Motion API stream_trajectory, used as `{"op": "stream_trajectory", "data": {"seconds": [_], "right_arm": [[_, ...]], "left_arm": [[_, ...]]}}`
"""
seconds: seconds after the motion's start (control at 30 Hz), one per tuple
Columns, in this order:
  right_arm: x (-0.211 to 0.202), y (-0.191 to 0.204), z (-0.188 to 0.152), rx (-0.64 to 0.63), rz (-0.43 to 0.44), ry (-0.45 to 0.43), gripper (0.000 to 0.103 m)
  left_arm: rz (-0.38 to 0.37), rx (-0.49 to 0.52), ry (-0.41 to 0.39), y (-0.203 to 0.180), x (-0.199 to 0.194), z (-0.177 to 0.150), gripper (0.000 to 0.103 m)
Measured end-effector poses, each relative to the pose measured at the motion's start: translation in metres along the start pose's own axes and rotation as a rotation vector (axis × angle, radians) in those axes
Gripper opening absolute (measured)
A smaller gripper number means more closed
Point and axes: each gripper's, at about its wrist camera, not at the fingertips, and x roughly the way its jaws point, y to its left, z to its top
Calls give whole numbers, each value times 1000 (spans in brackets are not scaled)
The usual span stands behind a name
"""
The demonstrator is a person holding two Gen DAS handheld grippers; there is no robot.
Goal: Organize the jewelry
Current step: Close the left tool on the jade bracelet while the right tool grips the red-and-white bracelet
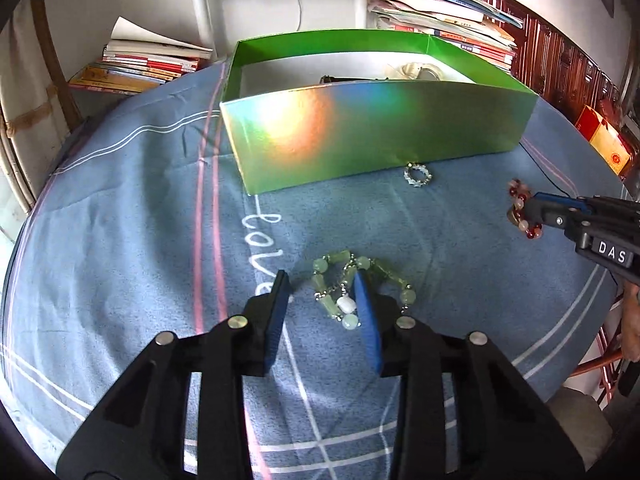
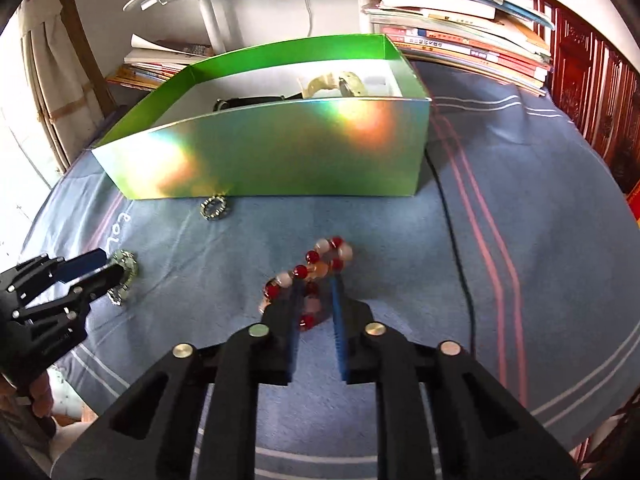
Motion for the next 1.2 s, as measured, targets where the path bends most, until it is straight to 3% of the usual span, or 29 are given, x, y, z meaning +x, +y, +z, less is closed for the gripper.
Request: {"op": "stream_trajectory", "data": {"seconds": [0.27, 0.3, 0.4, 0.53, 0.63, 0.67, 0.73, 0.77, 0.87, 0.97, 1.2], "right_arm": [[-11, 9, 20, -16, -16, -66, 10], [-12, 6, 22, -2, -18, -62, 12], [-9, -8, 24, 57, -22, -35, 32], [0, -8, 23, 62, -23, -6, 33], [11, 4, 22, 33, -32, 17, 33], [14, 7, 22, 26, -36, 19, 33], [16, 13, 21, 5, -67, 1, 28], [17, 15, 20, -3, -73, -4, 24], [18, 18, 18, -17, -60, -14, 17], [18, 18, 17, -20, -49, -24, 8], [-1, 21, 21, -21, -67, -78, 8]], "left_arm": [[-7, -7, -3, 1, 0, -1, 35], [-7, -9, -4, 1, 0, -1, 36], [-2, -15, -5, 3, 0, -2, 39], [1, -19, -2, 3, 1, -1, 44], [-13, -39, 8, 5, 0, -2, 58], [-24, -43, 8, 6, 0, -2, 58], [-18, -32, 3, 4, 1, -3, 50], [-24, -35, -2, 4, 0, -2, 38], [-31, -55, -4, 7, 1, -1, 17], [-42, -76, -3, 11, 1, -1, 14], [-22, -74, -31, 9, -10, 4, 12]]}}
